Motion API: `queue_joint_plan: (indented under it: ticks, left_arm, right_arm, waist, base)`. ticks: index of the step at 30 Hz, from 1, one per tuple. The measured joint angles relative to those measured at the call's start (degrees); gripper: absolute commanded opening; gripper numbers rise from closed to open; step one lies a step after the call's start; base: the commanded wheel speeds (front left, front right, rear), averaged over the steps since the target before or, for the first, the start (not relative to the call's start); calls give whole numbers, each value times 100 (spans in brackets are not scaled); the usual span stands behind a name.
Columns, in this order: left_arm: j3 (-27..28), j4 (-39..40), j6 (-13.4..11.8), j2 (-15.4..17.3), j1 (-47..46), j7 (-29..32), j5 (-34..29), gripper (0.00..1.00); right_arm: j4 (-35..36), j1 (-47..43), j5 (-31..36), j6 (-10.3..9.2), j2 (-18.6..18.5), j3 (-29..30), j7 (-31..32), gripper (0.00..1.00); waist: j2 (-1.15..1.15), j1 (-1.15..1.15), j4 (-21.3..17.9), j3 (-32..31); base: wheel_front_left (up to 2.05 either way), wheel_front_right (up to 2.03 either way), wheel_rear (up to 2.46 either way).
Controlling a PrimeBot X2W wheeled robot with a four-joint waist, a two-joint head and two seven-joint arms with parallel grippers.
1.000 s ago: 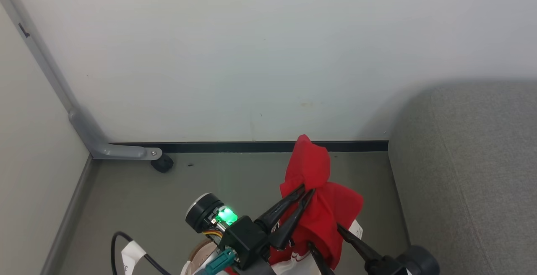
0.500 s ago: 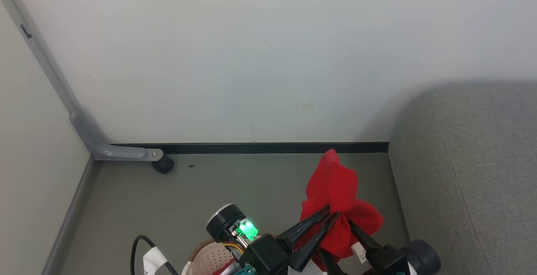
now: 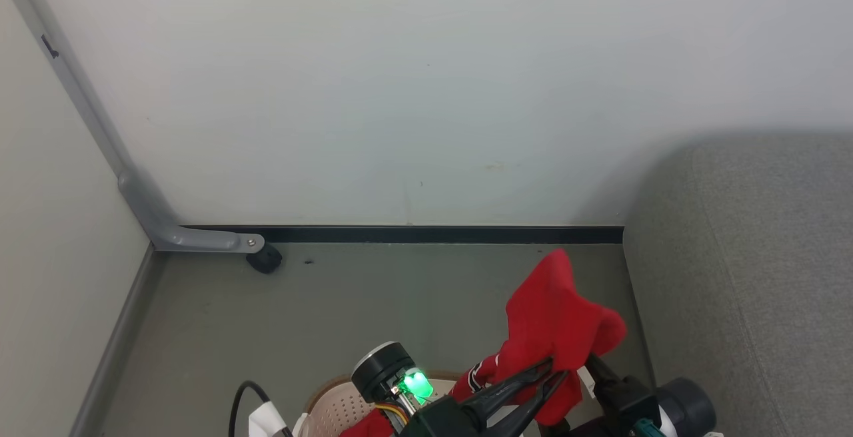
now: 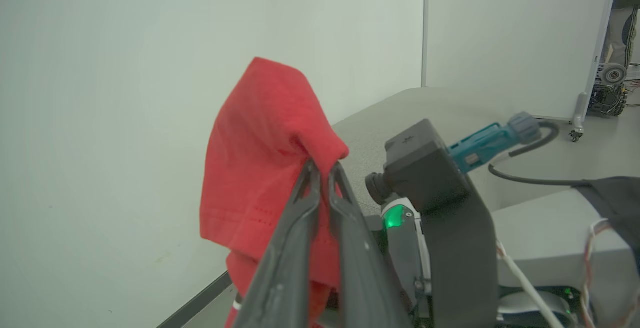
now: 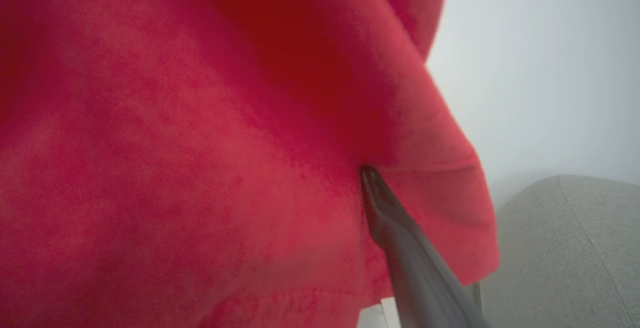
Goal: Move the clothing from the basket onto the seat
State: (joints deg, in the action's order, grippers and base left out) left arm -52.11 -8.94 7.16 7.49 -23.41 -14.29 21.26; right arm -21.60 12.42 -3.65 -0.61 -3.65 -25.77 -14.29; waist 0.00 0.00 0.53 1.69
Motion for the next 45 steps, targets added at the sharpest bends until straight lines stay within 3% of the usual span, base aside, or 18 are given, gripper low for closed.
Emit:
queue_joint_plan:
  ticks: [1,3,9,25,27,29,30,31,45]
  left_arm:
    - [-14,8,0,13,-1,0,13,0]
    - [-32,24,0,42,-4,0,38,0]
    - [-57,48,0,82,-20,0,88,0]
    - [48,-233,-12,122,-20,7,346,0]
    - [82,-296,-41,119,-20,8,347,11]
    - [131,-356,-97,119,-20,20,357,35]
    - [152,-382,-123,118,-19,43,368,51]
    - [179,-399,-175,112,-18,47,381,100]
    - [506,-753,-520,116,-15,48,428,100]
  right_arm:
    - [-9,7,-27,-22,3,19,0,100]
    - [-60,7,-64,-56,5,51,0,0]
    - [-49,7,-152,-188,11,154,0,0]
    - [621,-3,-1149,-189,23,396,1,0]
    - [649,-8,-1209,-190,23,389,1,0]
    - [669,-12,-1233,-190,23,379,1,0]
    - [682,-14,-1247,-190,24,372,1,0]
    - [698,-18,-1251,-190,24,370,1,0]
    - [848,-37,-1252,-182,29,570,1,0]
  waist:
    - [0,0,5,2]
    - [0,0,13,9]
    - [0,0,28,35]
    - [-1,0,37,44]
    - [-1,0,40,38]
    - [-1,0,42,34]
    - [-1,0,42,34]
    - [-1,0,42,34]
    - [-1,0,23,105]
  base:
    - [0,0,0]
    - [0,0,0]
    - [0,0,0]
    - [0,0,0]
    - [0,0,0]
    - [0,0,0]
    - [0,0,0]
    - [0,0,0]
    - [0,0,0]
